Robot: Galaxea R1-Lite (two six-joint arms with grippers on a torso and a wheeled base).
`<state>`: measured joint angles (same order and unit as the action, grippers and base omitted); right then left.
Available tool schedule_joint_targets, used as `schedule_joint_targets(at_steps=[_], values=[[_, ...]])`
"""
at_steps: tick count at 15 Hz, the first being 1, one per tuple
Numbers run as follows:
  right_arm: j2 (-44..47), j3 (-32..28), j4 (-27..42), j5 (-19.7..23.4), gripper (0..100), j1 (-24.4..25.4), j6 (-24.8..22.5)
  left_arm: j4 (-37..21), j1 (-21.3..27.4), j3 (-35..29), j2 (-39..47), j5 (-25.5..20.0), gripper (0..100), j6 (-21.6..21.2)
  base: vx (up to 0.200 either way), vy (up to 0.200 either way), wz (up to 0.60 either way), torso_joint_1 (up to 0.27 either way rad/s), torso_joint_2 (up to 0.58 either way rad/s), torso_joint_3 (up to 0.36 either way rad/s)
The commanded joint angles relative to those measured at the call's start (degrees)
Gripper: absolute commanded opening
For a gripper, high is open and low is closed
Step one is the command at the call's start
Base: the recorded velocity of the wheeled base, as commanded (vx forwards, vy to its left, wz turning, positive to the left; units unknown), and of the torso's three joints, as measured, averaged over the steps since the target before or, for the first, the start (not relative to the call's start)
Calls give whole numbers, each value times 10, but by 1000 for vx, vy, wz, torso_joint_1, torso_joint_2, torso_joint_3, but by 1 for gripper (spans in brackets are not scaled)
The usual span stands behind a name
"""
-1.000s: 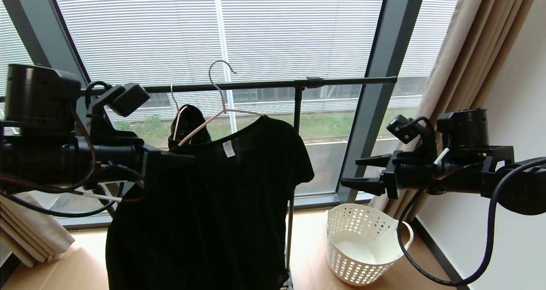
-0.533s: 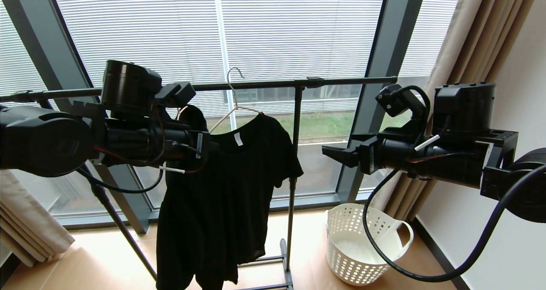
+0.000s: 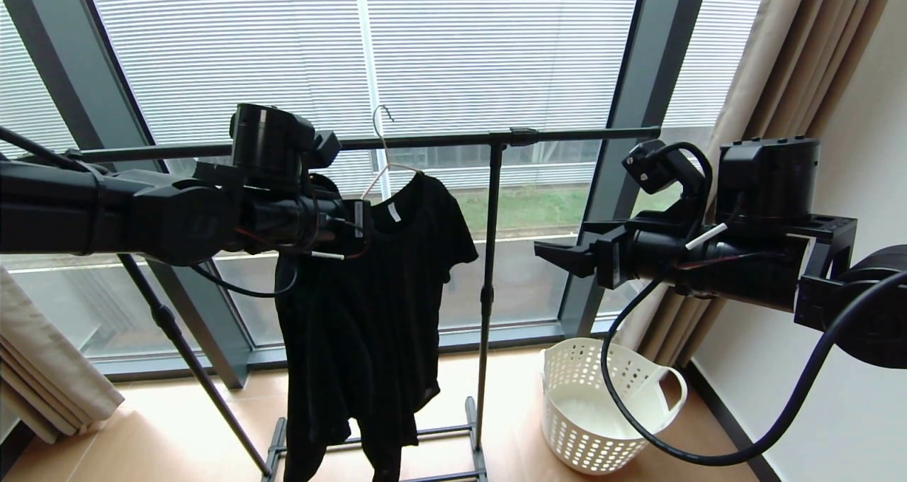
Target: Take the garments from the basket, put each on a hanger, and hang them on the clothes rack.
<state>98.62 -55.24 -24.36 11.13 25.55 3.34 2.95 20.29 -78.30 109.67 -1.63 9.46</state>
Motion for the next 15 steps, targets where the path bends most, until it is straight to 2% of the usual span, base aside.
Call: schedule_joint_targets(at_steps=[1,3,7,15], values=[[9,0,-1,-1,100,0,-1,0,0,-29,31,2,0,13,0,0,0,0,0,0],[11,2,-1,-1,100,0,-4,0,0,-51,52,8,0,28,0,0,0,0,0,0],[14,4,-1,-1,100,2,-4,1,0,-73,87,11,0,29,0,0,0,0,0,0],[25,5,-1,-1,100,2,-11,12,2,-80,107,9,0,29,0,0,0,0,0,0]])
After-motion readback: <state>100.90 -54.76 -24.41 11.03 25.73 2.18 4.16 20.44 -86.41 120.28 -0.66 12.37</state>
